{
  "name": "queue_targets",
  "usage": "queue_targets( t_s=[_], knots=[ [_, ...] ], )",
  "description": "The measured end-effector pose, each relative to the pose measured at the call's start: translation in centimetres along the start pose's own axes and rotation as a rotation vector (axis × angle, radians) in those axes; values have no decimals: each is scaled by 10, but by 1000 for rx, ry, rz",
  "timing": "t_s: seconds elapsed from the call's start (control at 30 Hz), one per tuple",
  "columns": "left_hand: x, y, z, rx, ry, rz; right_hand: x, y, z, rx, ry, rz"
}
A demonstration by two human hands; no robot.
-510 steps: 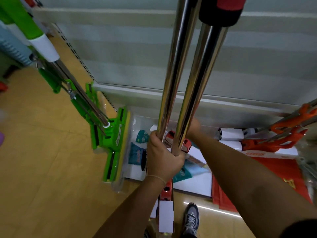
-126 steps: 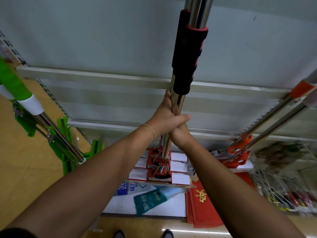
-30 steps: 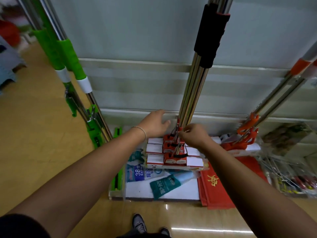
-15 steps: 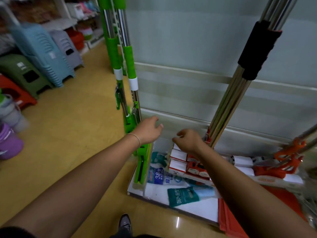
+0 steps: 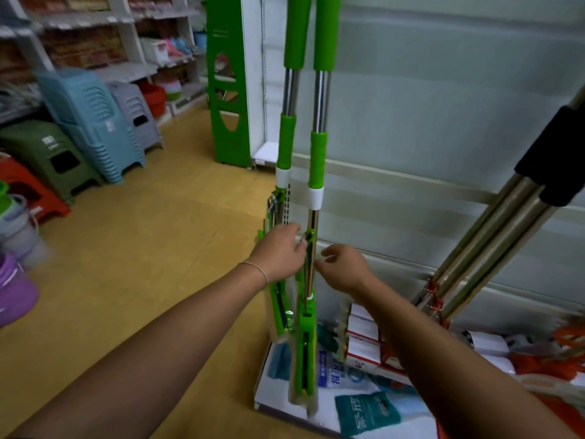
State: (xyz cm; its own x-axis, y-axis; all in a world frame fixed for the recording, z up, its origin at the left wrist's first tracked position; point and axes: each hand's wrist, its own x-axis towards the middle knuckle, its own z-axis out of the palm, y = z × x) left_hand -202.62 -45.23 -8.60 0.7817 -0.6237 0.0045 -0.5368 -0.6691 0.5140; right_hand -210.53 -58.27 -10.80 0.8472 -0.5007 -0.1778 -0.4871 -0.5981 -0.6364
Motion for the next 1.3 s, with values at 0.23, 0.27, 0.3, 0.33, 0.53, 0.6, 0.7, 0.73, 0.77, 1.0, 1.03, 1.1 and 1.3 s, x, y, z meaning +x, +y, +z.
queue_targets(
  t_s=[0.23, 0.27, 0.3, 0.33, 0.53, 0.6, 0.7, 0.73, 0.77, 1.0, 1.03, 1.1, 1.3],
  knots=[
    [21, -45, -32, -67, 4, 49, 23, -43, 27, 104, 205, 29],
    [25, -47, -36, -84, 9, 60, 24, -49, 28, 124, 232, 26],
    [29, -48, -39, -101, 18, 74, 25, -54, 29, 136, 258, 18],
    [34, -48, -42, -117, 32, 87, 27, -58, 29, 152, 282, 10],
    [67, -39, -52, -173, 146, 57, 45, -64, 26, 194, 414, 67],
    [78, -35, -53, -227, 166, 36, 52, -61, 25, 204, 427, 60],
    [92, -32, -52, -340, 132, -60, 67, -55, 28, 206, 410, 27],
    [96, -32, -50, -371, 112, -85, 71, -53, 30, 206, 402, 22],
    [101, -34, -47, -393, 94, -94, 74, -52, 33, 212, 392, 21],
    [117, -49, -28, -432, 105, -103, 84, -27, 60, 199, 265, 45],
    [120, -51, -26, -420, 116, -94, 85, -24, 63, 202, 257, 54],
    [127, -56, -21, -401, 123, -81, 86, -19, 69, 203, 243, 83],
    [150, -81, -10, -402, -51, -66, 83, -10, 81, 243, 223, 219]
  ],
)
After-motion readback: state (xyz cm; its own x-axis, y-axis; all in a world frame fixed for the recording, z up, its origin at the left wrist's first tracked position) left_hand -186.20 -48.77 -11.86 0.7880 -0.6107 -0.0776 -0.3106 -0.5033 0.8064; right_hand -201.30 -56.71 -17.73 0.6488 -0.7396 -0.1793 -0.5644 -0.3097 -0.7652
